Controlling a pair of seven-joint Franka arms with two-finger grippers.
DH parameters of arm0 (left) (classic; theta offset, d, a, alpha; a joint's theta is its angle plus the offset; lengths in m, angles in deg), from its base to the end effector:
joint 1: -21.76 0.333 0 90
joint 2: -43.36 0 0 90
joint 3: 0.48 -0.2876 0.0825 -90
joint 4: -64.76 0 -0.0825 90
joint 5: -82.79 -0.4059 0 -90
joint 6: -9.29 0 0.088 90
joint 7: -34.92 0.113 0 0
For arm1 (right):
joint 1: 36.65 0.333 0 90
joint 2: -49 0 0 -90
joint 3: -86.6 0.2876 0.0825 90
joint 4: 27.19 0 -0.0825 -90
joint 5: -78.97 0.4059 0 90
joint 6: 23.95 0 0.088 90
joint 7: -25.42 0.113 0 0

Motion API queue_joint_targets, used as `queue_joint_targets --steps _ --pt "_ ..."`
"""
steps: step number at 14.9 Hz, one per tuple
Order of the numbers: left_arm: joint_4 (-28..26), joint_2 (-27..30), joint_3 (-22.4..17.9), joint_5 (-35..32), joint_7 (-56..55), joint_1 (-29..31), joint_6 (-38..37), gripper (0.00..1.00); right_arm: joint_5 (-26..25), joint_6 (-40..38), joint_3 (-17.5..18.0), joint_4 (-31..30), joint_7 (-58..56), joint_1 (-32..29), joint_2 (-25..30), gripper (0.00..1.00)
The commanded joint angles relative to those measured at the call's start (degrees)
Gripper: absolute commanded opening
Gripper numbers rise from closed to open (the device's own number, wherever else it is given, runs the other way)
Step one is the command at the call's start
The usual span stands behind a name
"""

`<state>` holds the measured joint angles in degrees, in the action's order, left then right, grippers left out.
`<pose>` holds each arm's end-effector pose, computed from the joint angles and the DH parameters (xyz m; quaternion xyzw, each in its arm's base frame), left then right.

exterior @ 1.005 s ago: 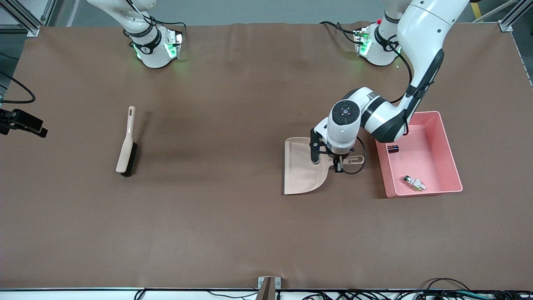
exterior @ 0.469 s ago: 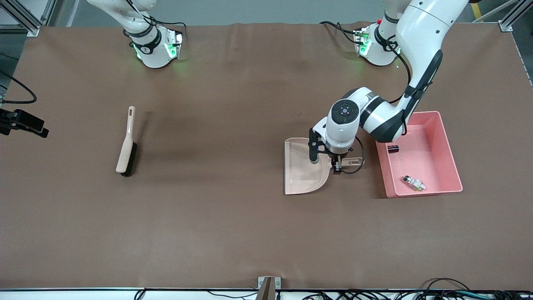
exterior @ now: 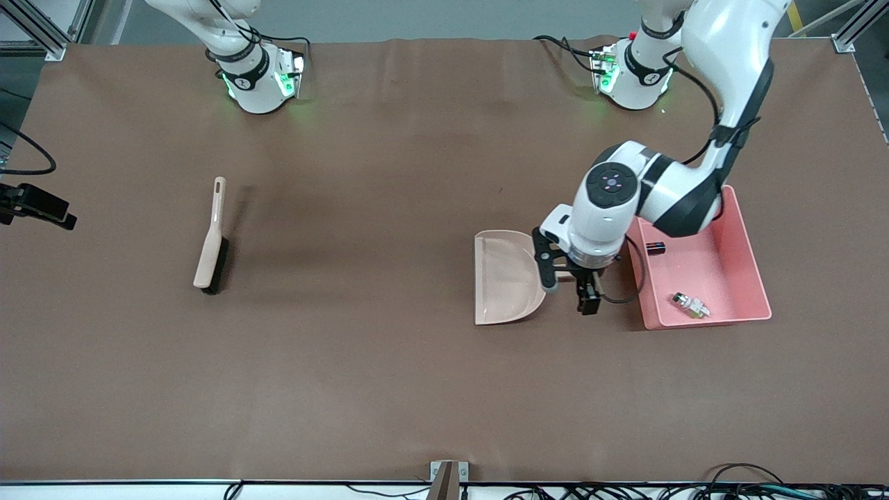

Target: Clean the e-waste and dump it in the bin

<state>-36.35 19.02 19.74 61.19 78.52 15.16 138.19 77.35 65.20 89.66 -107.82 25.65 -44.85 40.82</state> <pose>0.6089 -0.2775 0.3014 -0.7557 0.6481 -0.0354 0.0870 0.6123 -0.0606 0.5845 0.9988 -0.0474 0.0026 0.0105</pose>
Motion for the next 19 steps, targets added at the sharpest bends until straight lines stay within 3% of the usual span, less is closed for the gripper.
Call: queue_joint_targets --steps 1,3,7,10,16,19 --pt "2.93 2.53 -4.82 6.54 -0.71 -2.26 -4.0 1.0 0.39 0.33 0.27 -0.67 -0.06 -0.24 0.45 1.0" --pt "3.72 4.73 -9.83 12.43 -0.98 -2.97 -5.32 1.0 0.31 0.33 0.36 -0.67 -0.06 -0.24 0.45 1.0" --pt "8.37 8.06 -15.03 19.82 -2.63 -1.14 -14.18 1.0 0.39 0.5 0.45 -0.67 0.03 0.02 0.45 1.0" --pt "9.78 12.55 -18.63 25.71 -15.26 -0.51 -16.75 1.0 0.39 0.86 0.45 -0.58 0.03 0.64 0.45 1.0" --pt "11.02 18.88 -20.58 27.66 -39.25 -0.6 -26.84 1.0 0.39 1.12 0.45 -0.58 -0.06 0.73 0.27 1.0" --pt "11.02 21.78 -20.84 26.87 -42.81 -0.43 -30.54 1.0 0.31 1.21 0.45 -0.58 -0.14 0.73 0.27 1.0"
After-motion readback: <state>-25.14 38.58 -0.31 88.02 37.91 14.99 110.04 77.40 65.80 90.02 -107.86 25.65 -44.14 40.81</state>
